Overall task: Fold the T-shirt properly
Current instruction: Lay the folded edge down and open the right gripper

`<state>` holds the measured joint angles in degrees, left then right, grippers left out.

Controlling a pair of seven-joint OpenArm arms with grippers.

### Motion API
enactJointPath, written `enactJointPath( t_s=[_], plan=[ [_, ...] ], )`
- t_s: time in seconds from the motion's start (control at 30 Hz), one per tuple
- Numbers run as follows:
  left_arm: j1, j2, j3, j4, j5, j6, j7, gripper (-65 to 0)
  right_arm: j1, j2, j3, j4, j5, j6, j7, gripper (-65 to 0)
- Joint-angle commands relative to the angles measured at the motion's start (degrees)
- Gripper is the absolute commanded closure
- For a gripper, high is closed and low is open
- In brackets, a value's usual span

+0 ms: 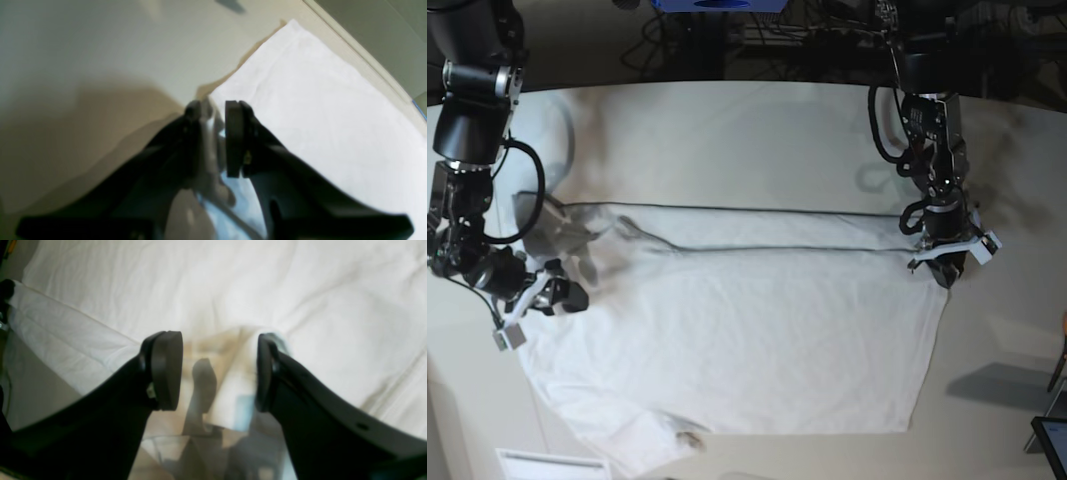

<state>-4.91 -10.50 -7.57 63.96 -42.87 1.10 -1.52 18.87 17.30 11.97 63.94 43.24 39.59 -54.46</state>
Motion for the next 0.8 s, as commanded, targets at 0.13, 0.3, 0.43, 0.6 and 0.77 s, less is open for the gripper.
enactJointPath(
  t_s=[0.13,0.3,0.43,0.6,0.77],
  plan=[
    [-1.6,-0.4,-0.2,1.1,0.1,-0.6,-1.5,-15.1,0.5,0.9,0.0,1.2,1.2,0.4,1.1,-31.2],
    [-3.8,0.6,-0.3,0.8,0.0,-0.6,-1.5,-15.1,-0.7,1.0,0.0,1.2,1.2,0.4,1.0,-31.2],
    [-5.2,1.3,-0.1,1.0,0.0,-0.6,-1.5,-14.9,-2.6,2.3,0.0,4.0,1.2,0.4,1.0,-31.2],
    [-7.3,2.9,-0.1,-1.1,0.0,-0.6,-1.4,-14.9,-4.4,3.2,0.0,7.5,1.3,0.4,1.0,-31.2],
    [-7.3,2.9,-0.3,-1.4,0.0,-0.6,-1.8,-14.9,-6.7,3.8,0.0,8.8,1.4,0.4,1.0,-31.2]
  ],
)
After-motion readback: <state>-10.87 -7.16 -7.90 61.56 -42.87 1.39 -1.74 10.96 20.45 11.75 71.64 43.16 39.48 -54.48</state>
